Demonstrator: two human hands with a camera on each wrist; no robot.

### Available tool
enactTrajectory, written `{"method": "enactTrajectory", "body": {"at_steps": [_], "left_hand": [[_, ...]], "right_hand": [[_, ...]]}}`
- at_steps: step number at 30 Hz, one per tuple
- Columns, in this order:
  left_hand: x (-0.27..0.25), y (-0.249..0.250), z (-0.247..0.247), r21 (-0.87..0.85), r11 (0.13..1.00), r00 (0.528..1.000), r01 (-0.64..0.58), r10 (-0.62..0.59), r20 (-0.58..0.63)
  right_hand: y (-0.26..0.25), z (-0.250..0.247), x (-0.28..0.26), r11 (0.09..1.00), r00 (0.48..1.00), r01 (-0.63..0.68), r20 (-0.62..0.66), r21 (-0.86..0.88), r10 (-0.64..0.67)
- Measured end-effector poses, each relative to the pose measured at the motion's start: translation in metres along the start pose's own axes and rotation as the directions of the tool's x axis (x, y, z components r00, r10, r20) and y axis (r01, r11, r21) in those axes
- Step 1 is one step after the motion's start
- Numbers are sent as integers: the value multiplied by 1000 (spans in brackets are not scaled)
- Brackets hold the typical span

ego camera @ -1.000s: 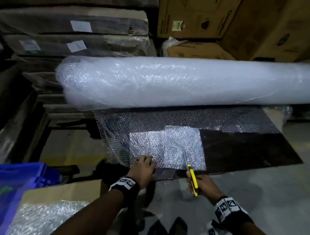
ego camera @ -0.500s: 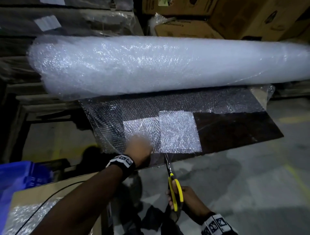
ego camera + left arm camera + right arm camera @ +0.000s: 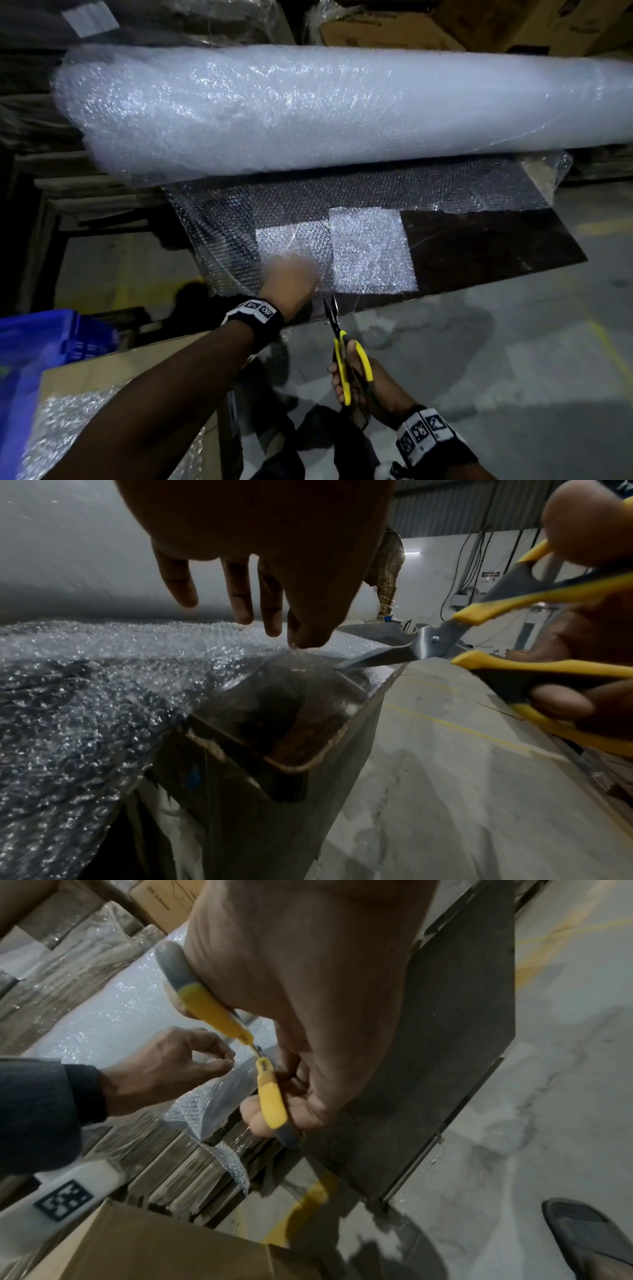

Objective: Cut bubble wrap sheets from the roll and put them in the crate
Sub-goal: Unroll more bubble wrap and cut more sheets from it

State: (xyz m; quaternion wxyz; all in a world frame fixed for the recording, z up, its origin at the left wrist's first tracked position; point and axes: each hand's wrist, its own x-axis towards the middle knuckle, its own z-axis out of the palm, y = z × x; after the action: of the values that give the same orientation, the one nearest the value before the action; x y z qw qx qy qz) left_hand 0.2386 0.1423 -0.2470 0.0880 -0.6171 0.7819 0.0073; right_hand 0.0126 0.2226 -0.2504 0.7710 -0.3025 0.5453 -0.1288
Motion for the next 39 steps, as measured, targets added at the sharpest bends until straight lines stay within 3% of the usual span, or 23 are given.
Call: {"method": "enactTrajectory", "body": {"at_steps": [7, 22, 27, 35, 39], "left_hand": [[-4, 2, -2, 3, 1000, 1000, 15, -15, 0], [-8, 7, 14, 4, 1000, 998, -25, 25, -51], [-13, 13, 25, -39, 996, 994, -76, 73, -84], [3, 18, 33, -81, 997, 981, 1, -16, -192], [9, 17, 33, -55, 998, 977, -26, 14, -212]], "right_hand": [[-12, 4, 10, 998, 989, 44, -142, -45, -50], [-15, 1, 21, 977, 967, 83, -220, -194, -126], [-14, -1, 23, 978, 967, 68, -230, -199, -114], [-17, 6, 21, 988, 978, 24, -201, -152, -55], [-22, 8, 24, 988, 980, -22, -201, -150, -8]]}}
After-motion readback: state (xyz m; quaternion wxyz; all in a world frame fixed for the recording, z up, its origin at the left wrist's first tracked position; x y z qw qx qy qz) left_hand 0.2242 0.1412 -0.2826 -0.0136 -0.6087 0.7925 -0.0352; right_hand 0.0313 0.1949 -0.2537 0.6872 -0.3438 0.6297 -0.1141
